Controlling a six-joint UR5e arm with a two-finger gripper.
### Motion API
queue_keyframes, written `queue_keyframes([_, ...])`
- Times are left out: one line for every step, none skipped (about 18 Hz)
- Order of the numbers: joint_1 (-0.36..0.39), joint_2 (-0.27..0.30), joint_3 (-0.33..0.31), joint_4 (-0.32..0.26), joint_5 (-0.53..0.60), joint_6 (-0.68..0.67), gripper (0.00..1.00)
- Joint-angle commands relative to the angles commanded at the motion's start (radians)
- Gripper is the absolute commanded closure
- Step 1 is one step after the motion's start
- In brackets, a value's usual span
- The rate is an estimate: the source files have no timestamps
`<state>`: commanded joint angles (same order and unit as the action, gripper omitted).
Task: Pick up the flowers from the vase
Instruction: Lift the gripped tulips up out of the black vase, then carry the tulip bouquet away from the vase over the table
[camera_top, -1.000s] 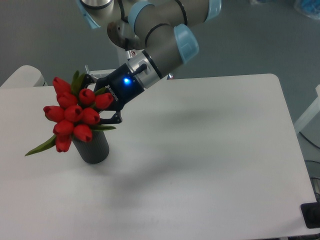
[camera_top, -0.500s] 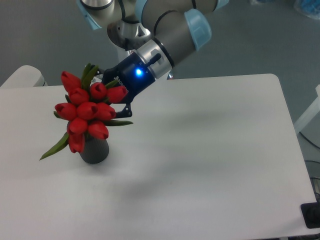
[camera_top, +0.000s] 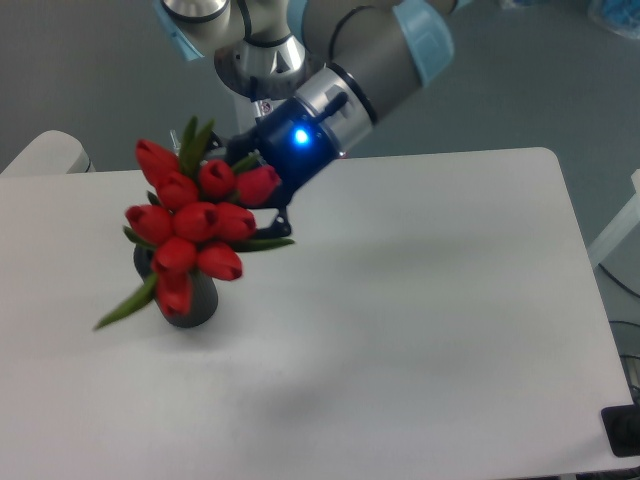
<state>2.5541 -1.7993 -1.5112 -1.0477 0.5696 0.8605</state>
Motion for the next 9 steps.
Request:
queue_keyframes([-0.005, -0.015, 0.015, 0.000, 0.082, 0.003, 0.88])
queue_keyframes([-0.006, -0.031, 0.031, -0.002, 0.137, 0.012, 0.88])
queue_keyframes([-0.006, -0.034, 0.035, -0.005, 0.176, 0.020, 0.88])
queue_keyframes([-0.006, -0.038, 0.029, -0.005, 0.209, 0.034, 0.88])
queue_keyframes([-0.006, -0.048, 0.031, -0.005, 0.248, 0.052, 0.88])
queue_keyframes([-0.006, -0.052, 0.032, -0.008, 0.292, 0.081, 0.88])
queue_keyframes([-0.006, -0.061, 0.034, -0.012, 0.335, 0.109, 0.88])
queue_keyframes([-0.005, -0.077, 0.035, -0.015, 0.381, 0.135, 0.90])
queue_keyframes([-0.005, -0.112, 0.039, -0.015, 0.435, 0.161, 0.90])
